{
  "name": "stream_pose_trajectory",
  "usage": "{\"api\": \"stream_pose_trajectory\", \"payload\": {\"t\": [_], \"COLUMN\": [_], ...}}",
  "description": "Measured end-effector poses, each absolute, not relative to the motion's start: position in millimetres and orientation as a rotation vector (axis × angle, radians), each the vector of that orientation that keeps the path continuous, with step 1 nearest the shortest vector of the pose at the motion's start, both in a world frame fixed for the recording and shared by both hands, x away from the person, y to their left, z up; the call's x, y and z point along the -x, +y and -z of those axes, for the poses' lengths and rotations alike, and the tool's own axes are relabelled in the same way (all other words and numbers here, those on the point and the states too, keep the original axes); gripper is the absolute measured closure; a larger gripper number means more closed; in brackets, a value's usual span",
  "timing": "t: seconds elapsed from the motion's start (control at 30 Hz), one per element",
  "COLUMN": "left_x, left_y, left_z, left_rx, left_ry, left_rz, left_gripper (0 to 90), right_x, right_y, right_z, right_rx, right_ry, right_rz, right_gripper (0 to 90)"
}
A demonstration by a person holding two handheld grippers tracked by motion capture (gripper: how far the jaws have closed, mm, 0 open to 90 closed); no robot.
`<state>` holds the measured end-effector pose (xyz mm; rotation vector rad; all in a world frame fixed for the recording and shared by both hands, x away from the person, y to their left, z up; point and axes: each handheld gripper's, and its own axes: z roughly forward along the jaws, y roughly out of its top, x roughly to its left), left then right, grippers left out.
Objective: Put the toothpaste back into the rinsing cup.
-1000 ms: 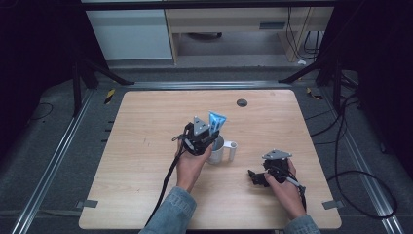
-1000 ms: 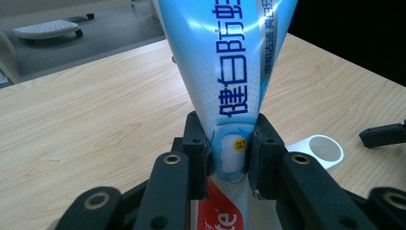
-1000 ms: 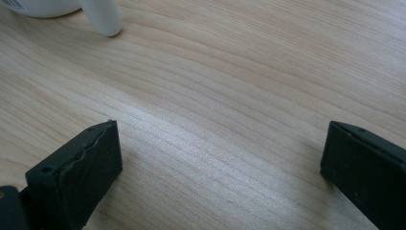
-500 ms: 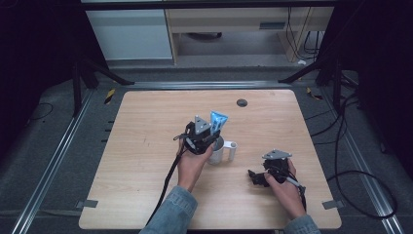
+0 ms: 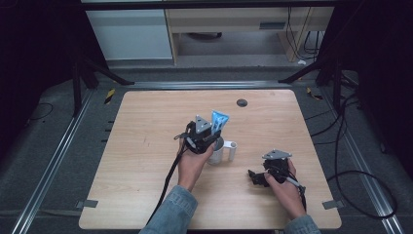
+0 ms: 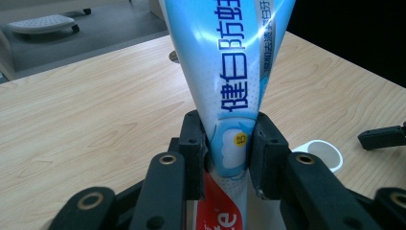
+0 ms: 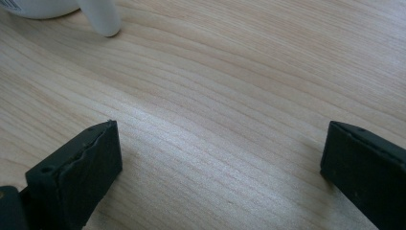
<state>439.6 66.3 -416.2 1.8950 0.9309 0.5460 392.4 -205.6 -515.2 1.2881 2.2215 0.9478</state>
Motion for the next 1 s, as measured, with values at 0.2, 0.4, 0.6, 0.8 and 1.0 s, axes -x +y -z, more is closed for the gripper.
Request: {"api": "stream_pose_trajectory", "payload": {"t": [0.2, 0.4, 0.6, 0.8, 1.0], "left_x": [-439.7, -439.7, -440.1, -439.3, -438.4], "left_y": [66.6, 65.9, 68.1, 68.5, 69.0], "left_z": [416.5, 416.9, 415.5, 415.0, 413.1], "left_rx": [-1.891, -1.894, -1.886, -1.891, -1.882], "left_ry": [0.935, 0.933, 0.94, 0.944, 0.946], "left_rz": [-0.54, -0.551, -0.559, -0.559, -0.563], "left_gripper": [68.2, 63.3, 58.8, 52.5, 46.9], "right_x": [-392.5, -392.4, -392.4, -392.4, -392.4], "right_y": [-205.7, -205.6, -205.6, -205.6, -205.6], "right_z": [515.2, 515.1, 515.1, 515.1, 515.1], "right_rx": [-1.285, -1.29, -1.29, -1.289, -1.289], "right_ry": [2.222, 2.222, 2.222, 2.222, 2.222], "right_rz": [-0.947, -0.947, -0.947, -0.948, -0.947], "right_gripper": [0.6, 0.6, 0.6, 0.6, 0.6]}}
